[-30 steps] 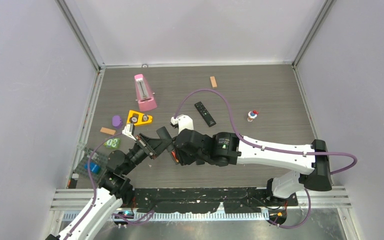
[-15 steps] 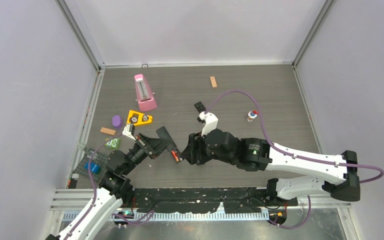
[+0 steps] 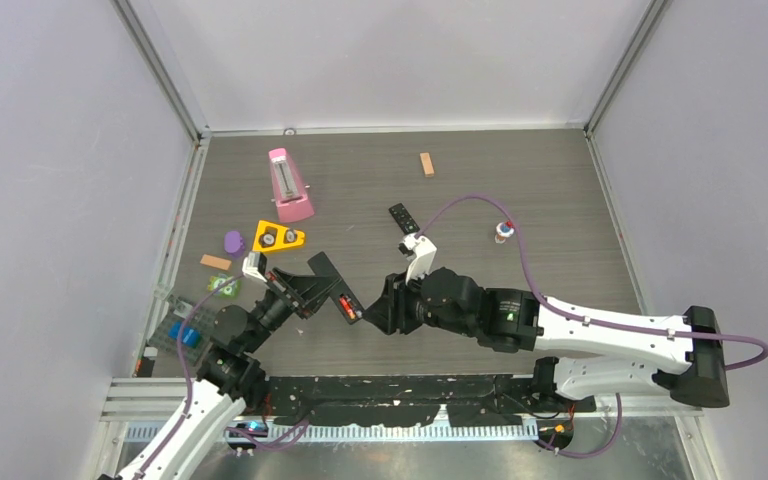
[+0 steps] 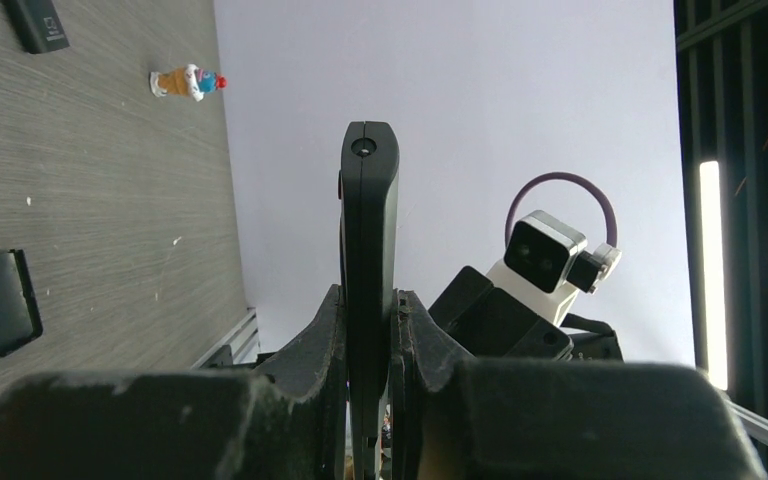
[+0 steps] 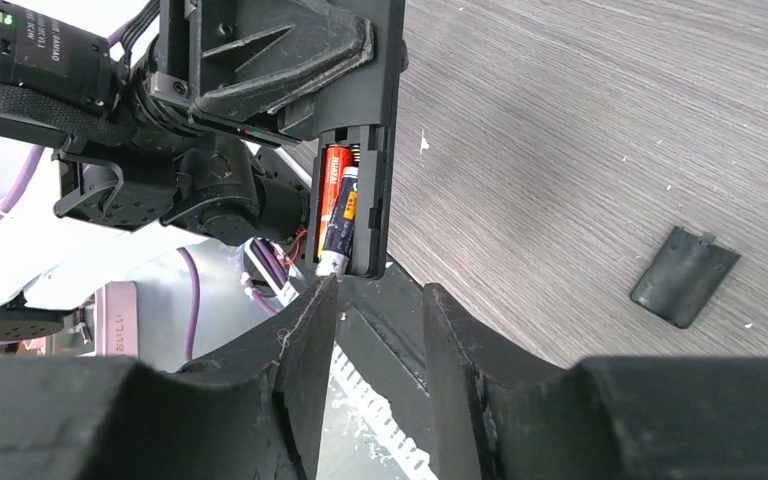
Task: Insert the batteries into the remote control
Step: Load the battery into the remote control.
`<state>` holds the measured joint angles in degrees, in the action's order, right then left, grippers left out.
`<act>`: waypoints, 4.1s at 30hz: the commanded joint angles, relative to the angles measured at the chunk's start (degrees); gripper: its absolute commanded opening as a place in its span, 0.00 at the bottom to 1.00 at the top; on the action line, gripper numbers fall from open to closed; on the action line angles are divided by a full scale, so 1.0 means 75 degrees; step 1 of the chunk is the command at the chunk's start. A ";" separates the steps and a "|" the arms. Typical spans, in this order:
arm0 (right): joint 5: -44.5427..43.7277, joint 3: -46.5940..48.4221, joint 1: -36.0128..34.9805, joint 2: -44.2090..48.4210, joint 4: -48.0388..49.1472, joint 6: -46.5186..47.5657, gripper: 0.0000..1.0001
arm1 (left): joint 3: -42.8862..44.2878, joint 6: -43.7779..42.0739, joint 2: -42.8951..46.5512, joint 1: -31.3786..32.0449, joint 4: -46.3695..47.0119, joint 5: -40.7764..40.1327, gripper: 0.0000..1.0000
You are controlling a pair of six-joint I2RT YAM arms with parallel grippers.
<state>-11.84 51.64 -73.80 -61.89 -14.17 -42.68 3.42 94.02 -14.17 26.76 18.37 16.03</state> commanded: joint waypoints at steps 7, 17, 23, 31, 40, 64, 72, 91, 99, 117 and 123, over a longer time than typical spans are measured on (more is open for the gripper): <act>0.0058 0.0369 -0.0004 -0.0256 0.0450 0.0059 0.42 | -0.0031 0.0121 0.0272 0.0017 -0.0047 -0.0147 0.00; -0.0037 0.0428 -0.0004 -0.0291 0.0392 0.0001 0.43 | -0.0093 0.0121 0.0297 0.0017 -0.0054 -0.0145 0.00; 0.0330 0.0474 -0.0004 -0.0069 0.0390 0.0324 0.54 | -0.0116 0.0097 0.0286 0.0017 -0.0077 -0.0161 0.00; 0.0309 0.0740 -0.0004 -0.0570 0.0043 0.0426 0.52 | -0.0120 0.0097 0.0298 0.0017 -0.0081 -0.0164 0.00; 0.0091 0.0747 -0.0004 -0.0638 0.0027 0.0276 0.48 | -0.0116 0.0097 0.0358 0.0017 -0.0127 -0.0166 0.00; -0.0187 0.0593 -0.0004 -0.0533 -0.0004 0.0056 0.47 | -0.0095 0.0114 0.0355 0.0017 -0.0113 -0.0138 0.00; -0.0218 0.0682 -0.0001 -0.0700 -0.0019 0.0019 0.46 | -0.0087 0.0155 0.0412 0.0017 -0.0117 -0.0088 0.00; -0.0071 0.0155 0.0042 0.0045 0.0393 0.0058 0.57 | -0.0133 0.0120 0.0400 0.0017 -0.0141 -0.0144 0.00; 0.0070 0.0233 0.0043 -0.0157 0.0249 0.0199 0.40 | -0.0086 0.0132 0.0389 0.0017 -0.0163 -0.0142 0.00; 0.0010 0.0555 0.0043 -0.0565 0.0177 0.0240 0.39 | -0.0092 0.0135 0.0353 0.0017 -0.0131 -0.0125 0.00; 0.0024 0.0500 0.0046 -0.0365 0.0070 0.0319 0.40 | -0.0091 0.0121 0.0292 0.0017 -0.0084 -0.0135 0.00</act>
<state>-11.22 53.15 -73.65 -66.26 -13.91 -41.36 2.44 94.37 -11.66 26.76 15.42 15.38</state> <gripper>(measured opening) 0.395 0.144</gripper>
